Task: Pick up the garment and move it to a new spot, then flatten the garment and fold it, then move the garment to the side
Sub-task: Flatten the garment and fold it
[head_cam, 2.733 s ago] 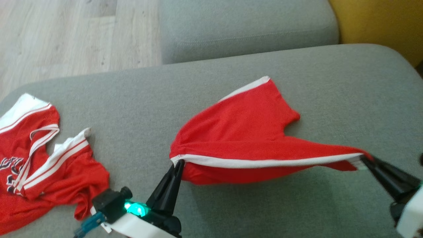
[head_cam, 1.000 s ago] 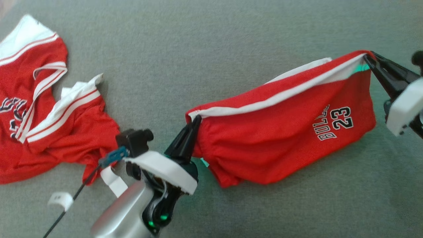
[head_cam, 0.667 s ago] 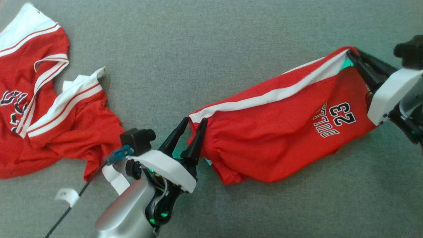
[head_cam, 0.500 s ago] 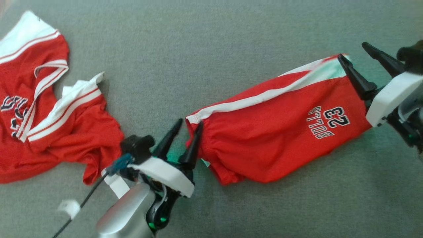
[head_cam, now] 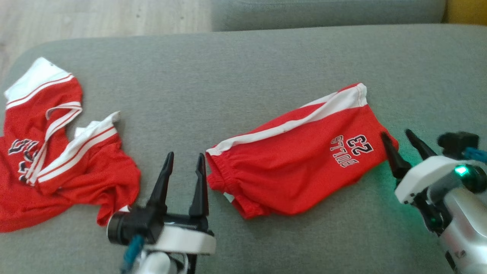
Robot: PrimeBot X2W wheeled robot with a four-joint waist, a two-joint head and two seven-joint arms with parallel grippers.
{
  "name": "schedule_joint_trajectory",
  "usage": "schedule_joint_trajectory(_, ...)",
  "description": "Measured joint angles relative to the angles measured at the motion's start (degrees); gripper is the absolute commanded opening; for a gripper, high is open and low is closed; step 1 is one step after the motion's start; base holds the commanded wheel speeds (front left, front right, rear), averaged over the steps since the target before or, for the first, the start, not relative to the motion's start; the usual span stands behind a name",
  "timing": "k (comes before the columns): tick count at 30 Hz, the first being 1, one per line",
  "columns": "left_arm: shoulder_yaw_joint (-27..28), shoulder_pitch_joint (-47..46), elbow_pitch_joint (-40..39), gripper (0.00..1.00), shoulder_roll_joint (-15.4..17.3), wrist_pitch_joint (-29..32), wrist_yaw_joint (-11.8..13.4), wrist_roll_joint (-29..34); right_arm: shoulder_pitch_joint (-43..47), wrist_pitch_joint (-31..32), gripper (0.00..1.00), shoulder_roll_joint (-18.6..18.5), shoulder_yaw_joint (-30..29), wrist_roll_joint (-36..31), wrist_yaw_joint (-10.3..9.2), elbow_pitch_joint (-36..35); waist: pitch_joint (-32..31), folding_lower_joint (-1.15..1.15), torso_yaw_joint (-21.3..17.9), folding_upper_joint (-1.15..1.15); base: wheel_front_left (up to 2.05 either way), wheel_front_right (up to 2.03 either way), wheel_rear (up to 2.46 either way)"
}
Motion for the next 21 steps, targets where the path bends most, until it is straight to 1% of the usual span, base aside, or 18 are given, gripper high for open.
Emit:
schedule_joint_trajectory(1,1.1,2.4,-3.5,1.0,-1.1,0.0,1.3,4.2,-0.1,-0.7,1.0,1.5,-3.5,-2.0,0.0,4.0,-0.5,0.0,0.9,0.0,0.0,0.0,0.0)
schedule_joint_trajectory(2,1.3,3.5,-4.8,1.0,-1.5,0.0,1.6,5.7,-0.3,-1.1,1.0,2.1,-5.2,-3.3,0.0,6.5,-0.7,0.01,1.4,0.0,0.0,0.0,0.0)
schedule_joint_trajectory(6,1.4,7.1,-8.2,1.0,-2.3,0.0,1.6,10.3,-2.4,-2.0,1.0,5.1,-11.3,-7.3,0.0,16.1,-1.0,0.01,4.0,0.0,0.0,0.0,0.0)
schedule_joint_trajectory(7,1.4,7.1,-8.2,1.0,-2.3,0.0,1.6,10.3,-2.4,-2.0,1.0,5.1,-11.3,-7.3,0.0,16.1,-1.0,0.01,4.0,0.0,0.0,0.0,0.0)
schedule_joint_trajectory(10,1.4,8.2,-8.7,1.0,-2.6,0.0,1.2,12.0,-5.2,-2.0,1.0,7.1,-13.3,-8.9,0.0,21.0,-0.7,0.01,5.8,0.0,0.0,0.0,0.0)
schedule_joint_trajectory(12,1.6,8.2,-8.7,1.0,-2.8,0.0,0.7,12.9,-7.2,-2.0,1.0,7.8,-14.2,-9.5,0.0,23.4,-0.4,0.02,7.0,0.0,0.0,0.0,0.0)
schedule_joint_trajectory(17,2.8,8.2,-8.7,1.0,-3.6,0.0,-0.2,13.8,-10.0,-0.3,1.0,8.3,-15.0,-9.3,0.0,27.2,0.5,0.02,9.6,0.0,0.0,0.0,0.0)
schedule_joint_trajectory(18,2.8,8.2,-8.7,1.0,-3.7,0.0,-0.3,14.0,-10.4,0.4,0.78,8.4,-14.9,-8.9,0.0,27.4,0.6,0.02,10.0,0.0,0.0,0.0,0.0)
schedule_joint_trajectory(19,2.9,8.2,-8.7,1.0,-3.7,0.0,-0.6,14.1,-10.6,0.7,0.38,8.3,-14.9,-8.6,-0.01,27.4,0.7,0.01,10.5,0.0,0.0,0.0,0.0)
schedule_joint_trajectory(20,2.9,8.2,-8.6,1.0,-3.8,0.0,-0.7,14.3,-10.8,1.0,0.38,8.3,-14.8,-8.2,-0.01,27.4,0.8,0.02,10.9,0.0,0.0,0.0,0.0)
schedule_joint_trajectory(21,2.9,8.2,-8.5,1.0,-3.9,0.0,-0.7,14.3,-11.0,1.1,0.0,8.3,-14.7,-7.8,-0.01,27.4,0.8,0.02,11.2,0.0,0.0,0.0,0.0)
